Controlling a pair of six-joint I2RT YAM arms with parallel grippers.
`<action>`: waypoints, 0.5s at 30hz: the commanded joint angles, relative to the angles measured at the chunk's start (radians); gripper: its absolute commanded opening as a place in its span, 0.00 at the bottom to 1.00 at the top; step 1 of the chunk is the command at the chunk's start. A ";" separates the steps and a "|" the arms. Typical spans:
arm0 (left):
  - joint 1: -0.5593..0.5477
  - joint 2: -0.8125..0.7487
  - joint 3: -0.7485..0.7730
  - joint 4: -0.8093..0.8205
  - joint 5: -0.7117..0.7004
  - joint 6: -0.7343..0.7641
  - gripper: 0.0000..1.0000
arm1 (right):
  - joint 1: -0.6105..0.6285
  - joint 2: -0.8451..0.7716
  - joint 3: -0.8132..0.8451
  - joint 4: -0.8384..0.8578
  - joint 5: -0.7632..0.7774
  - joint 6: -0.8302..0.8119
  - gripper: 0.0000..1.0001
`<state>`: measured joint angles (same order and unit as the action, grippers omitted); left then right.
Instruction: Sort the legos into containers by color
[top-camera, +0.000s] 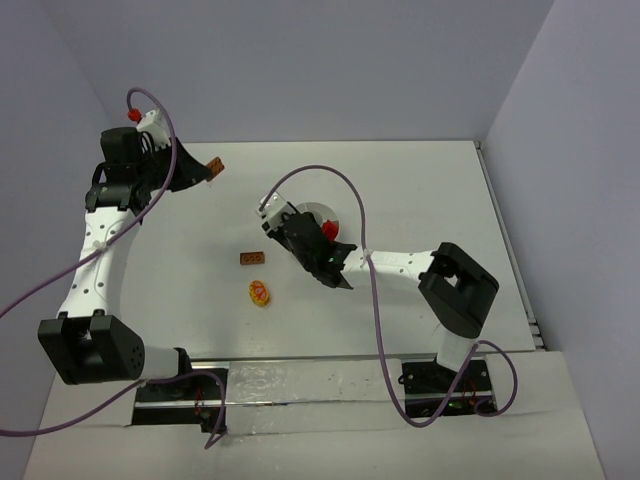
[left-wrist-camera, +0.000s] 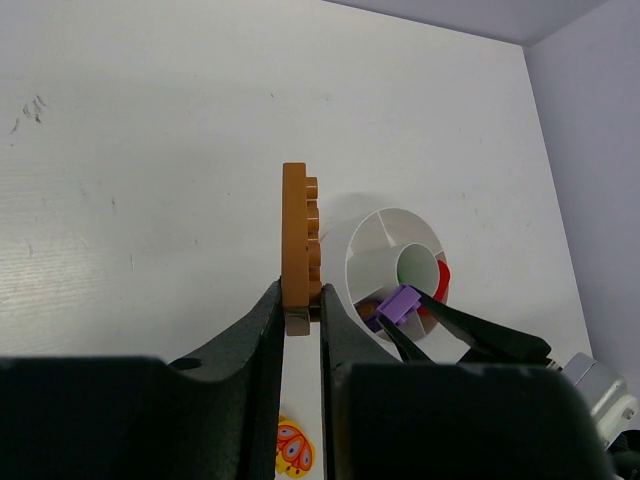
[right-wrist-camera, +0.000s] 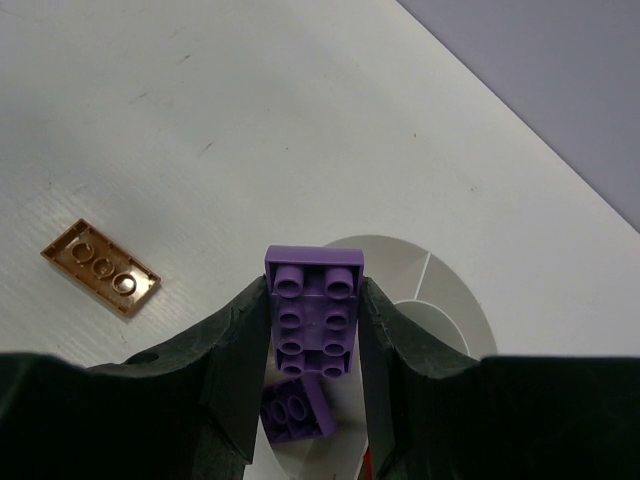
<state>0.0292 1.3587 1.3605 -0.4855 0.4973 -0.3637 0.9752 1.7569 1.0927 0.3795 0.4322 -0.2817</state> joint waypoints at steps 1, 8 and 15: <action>0.011 0.007 0.053 0.033 0.030 -0.014 0.00 | -0.006 0.001 0.014 0.064 0.054 0.035 0.06; 0.012 0.006 0.054 0.029 0.024 -0.009 0.00 | -0.010 0.007 0.003 0.077 0.050 0.050 0.12; 0.015 0.005 0.049 0.030 0.029 -0.007 0.00 | -0.014 0.017 0.016 0.057 0.038 0.075 0.15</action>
<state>0.0364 1.3636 1.3609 -0.4858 0.5022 -0.3637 0.9699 1.7624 1.0920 0.3904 0.4553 -0.2421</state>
